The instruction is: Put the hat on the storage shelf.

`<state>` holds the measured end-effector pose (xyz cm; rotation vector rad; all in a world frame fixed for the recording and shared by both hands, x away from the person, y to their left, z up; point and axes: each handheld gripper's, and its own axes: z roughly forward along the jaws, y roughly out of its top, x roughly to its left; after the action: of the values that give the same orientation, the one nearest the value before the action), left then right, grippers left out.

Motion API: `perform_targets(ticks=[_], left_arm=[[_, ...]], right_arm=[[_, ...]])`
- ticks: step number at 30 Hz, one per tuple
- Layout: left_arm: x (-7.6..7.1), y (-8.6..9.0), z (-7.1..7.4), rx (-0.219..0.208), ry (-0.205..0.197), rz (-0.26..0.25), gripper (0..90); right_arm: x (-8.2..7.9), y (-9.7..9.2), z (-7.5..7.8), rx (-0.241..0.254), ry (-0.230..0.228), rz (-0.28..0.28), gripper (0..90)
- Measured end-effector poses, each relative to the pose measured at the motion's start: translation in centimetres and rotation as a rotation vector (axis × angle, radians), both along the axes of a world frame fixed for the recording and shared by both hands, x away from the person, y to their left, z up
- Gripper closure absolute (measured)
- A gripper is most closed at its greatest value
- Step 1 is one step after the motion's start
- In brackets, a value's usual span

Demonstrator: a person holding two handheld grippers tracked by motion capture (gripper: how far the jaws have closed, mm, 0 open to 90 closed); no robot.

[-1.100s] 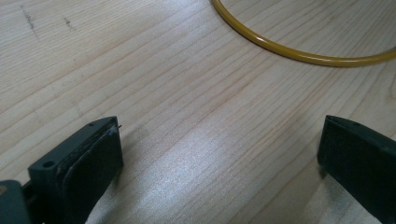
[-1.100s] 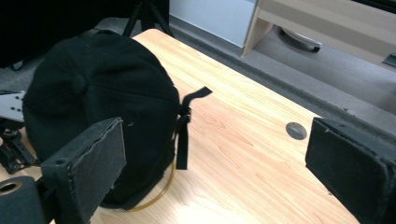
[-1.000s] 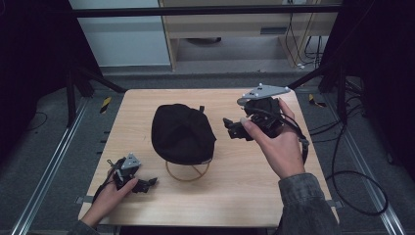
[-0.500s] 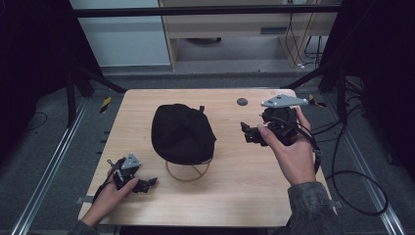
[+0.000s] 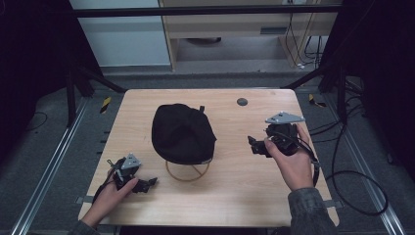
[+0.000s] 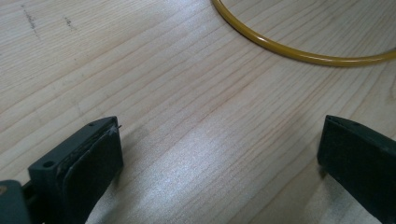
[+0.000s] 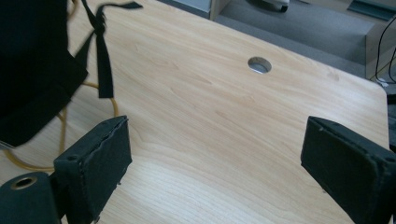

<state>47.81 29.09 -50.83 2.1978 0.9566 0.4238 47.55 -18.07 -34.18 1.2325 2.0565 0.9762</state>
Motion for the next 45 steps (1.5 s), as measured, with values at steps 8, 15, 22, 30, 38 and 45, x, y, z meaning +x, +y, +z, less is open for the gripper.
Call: perform_targets(ticks=[8, 15, 22, 30, 38, 45], left_arm=[[0.0, 0.0, 0.0, 0.0, 0.001, 0.0, 0.0], [0.0, 0.0, 0.0, -0.001, 0.001, 0.002, 0.0], [-0.1, 0.0, 0.0, -0.001, 0.0, 0.003, 0.0], [-0.1, 0.0, 0.0, -0.003, 0.001, 0.004, 0.0], [-0.1, 0.0, 0.0, -0.002, -0.001, 0.002, 0.0], [-0.2, 0.1, 0.0, -0.003, 0.0, 0.005, 0.0]], right_arm=[[1.1, -0.8, -3.3, 0.01, 0.034, -0.015, 10.4], [1.8, 0.0, -6.0, -0.005, 0.066, 0.004, 11.4], [2.3, 1.5, -8.5, -0.011, 0.122, 0.032, 12.3], [2.6, 2.7, -11.4, -0.014, 0.186, 0.05, 12.4], [3.2, 3.7, -13.0, 0.013, 0.212, 0.05, 11.2], [3.1, 4.8, -15.2, 0.015, 0.218, 0.036, 11.1]])
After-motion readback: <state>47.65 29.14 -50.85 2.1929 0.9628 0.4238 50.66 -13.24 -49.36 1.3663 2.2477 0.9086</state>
